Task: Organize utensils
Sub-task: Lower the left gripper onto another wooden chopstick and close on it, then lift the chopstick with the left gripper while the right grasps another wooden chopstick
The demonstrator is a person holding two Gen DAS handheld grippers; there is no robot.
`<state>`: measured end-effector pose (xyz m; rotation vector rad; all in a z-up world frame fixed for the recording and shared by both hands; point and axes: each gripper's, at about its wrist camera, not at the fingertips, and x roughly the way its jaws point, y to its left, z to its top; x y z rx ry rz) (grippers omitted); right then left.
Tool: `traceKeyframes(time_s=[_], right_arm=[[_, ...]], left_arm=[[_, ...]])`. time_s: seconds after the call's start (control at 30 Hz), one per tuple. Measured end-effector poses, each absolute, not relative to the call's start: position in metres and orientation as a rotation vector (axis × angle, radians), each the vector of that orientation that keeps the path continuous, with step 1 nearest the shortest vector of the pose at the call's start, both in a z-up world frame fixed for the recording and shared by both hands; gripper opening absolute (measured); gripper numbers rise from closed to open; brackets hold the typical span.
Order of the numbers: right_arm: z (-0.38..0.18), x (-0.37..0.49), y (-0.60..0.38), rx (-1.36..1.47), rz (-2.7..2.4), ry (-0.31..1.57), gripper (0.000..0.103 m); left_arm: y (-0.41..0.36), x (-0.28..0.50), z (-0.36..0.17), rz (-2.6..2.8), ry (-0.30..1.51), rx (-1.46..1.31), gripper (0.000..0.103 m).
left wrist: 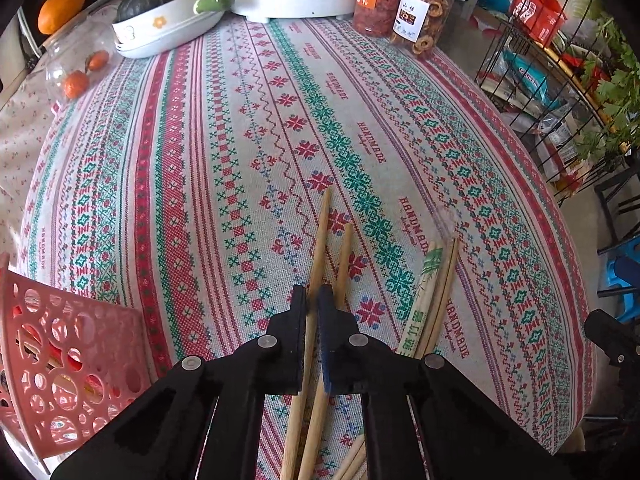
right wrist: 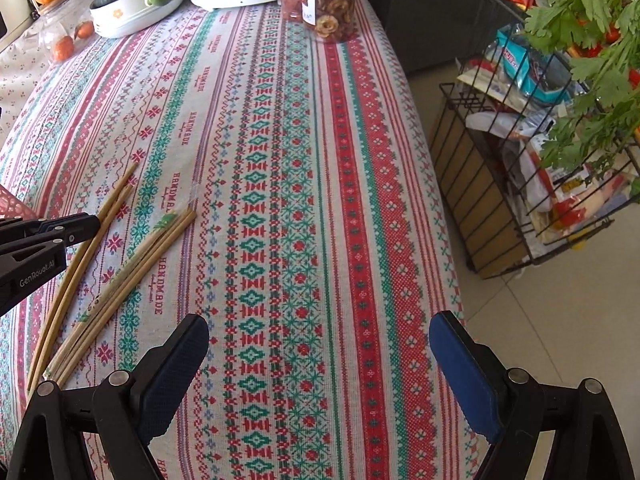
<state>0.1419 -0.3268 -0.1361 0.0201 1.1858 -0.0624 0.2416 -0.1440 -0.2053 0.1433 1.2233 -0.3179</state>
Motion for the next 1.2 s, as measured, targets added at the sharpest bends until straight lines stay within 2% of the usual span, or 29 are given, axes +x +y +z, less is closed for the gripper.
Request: traceKeyframes(time_s=[0.3,0.57,0.87,1.2], right_arm=[[-0.141,0.143,-0.320,0.017,-0.060,1.202,0.093],[-0.134,0.142,-0.309,0.043,-0.064,1.184,0.093],[-0.131,0.149,-0.274,0.073,-0.022,1.175,0.093],[-0.144,0.167,-0.223,0.069,0.070,1.183,0.093]], left_arm=[[-0.146,0.236,-0.201,-0.355,1.205,0.175,0.007],[-0.135,0.198,-0.146,-0.411,1.073,0.174,0.007],[-0.084,0.148,-0.088,-0.437,0.944,0.106,0.006],[-0.021,0.110,-0.051,-0.429,0.854,0.027,0.006]])
